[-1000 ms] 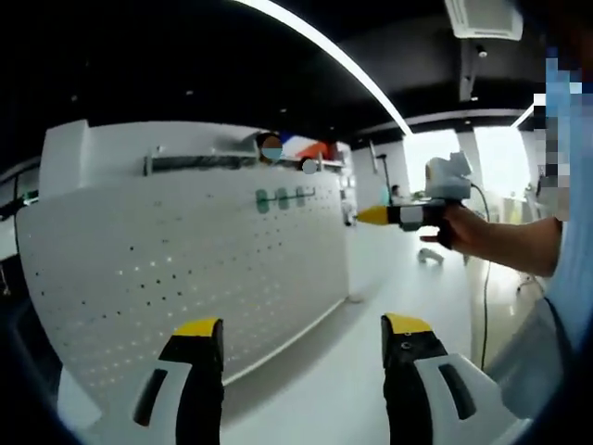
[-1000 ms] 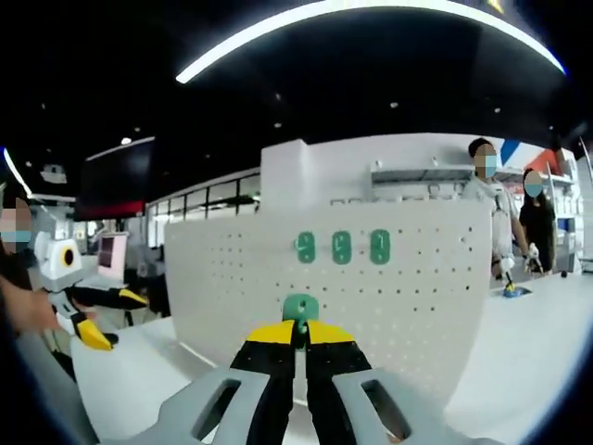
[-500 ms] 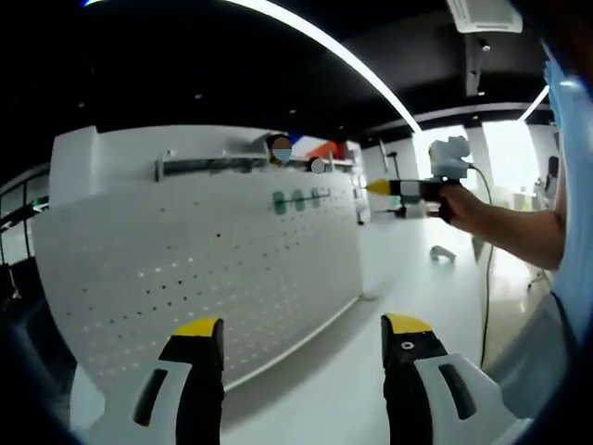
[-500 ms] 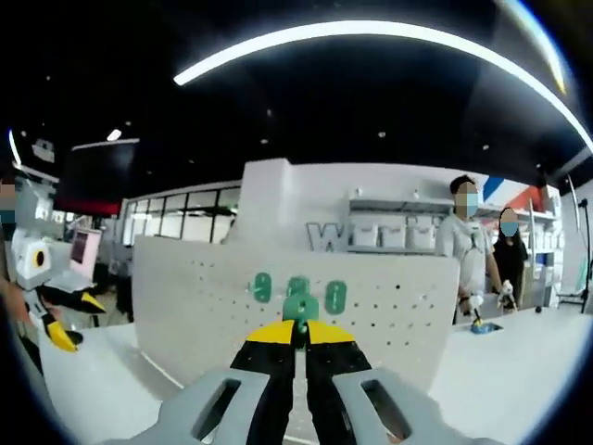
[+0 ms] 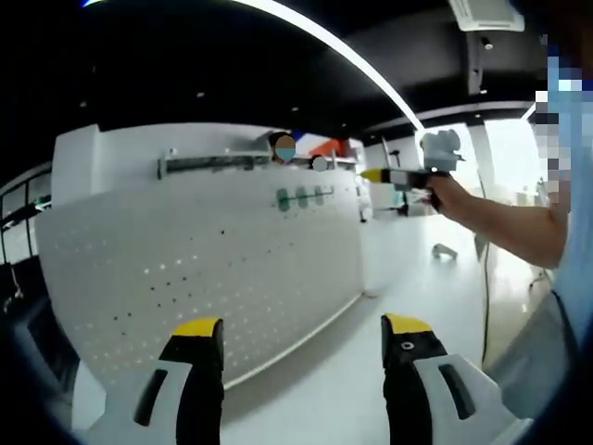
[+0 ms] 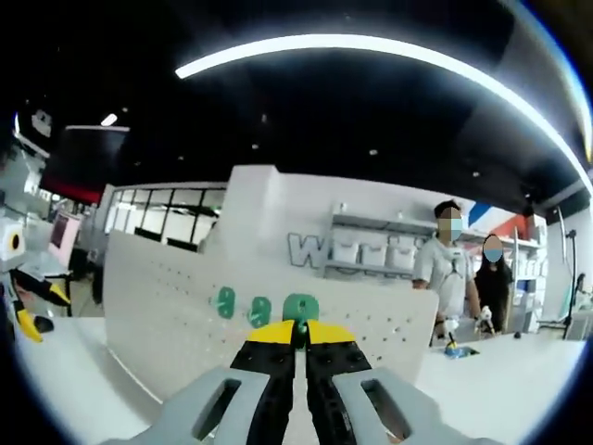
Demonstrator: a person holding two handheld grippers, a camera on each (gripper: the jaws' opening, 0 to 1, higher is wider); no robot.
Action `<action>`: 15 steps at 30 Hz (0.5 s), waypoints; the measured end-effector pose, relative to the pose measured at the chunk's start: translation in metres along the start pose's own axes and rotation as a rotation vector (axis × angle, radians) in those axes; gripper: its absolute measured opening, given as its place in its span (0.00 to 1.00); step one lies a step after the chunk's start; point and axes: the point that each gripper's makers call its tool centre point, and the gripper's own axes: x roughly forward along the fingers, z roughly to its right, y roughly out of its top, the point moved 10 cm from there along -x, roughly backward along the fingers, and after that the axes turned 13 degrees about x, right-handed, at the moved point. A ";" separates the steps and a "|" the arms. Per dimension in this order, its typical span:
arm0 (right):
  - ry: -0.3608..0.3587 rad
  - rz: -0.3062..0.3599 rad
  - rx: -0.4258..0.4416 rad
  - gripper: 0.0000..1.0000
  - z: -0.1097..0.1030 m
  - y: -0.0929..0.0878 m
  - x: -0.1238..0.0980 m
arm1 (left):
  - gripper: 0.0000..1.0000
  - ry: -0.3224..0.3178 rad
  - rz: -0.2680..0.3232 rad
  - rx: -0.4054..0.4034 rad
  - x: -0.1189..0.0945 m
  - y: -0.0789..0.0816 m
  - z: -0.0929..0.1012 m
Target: Insert the hook assembly into the mounting plate slot until the hook locks in place.
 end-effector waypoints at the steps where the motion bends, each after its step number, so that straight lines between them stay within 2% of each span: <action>1: -0.002 0.002 0.000 0.01 0.001 0.000 0.001 | 0.71 0.001 -0.002 0.002 0.000 0.000 0.000; 7: -0.042 0.024 -0.015 0.01 0.012 -0.001 0.016 | 0.71 0.000 -0.009 0.009 -0.002 0.000 -0.001; 15: -0.049 0.039 -0.053 0.01 0.018 -0.003 0.031 | 0.71 0.003 -0.017 0.011 -0.004 -0.001 -0.004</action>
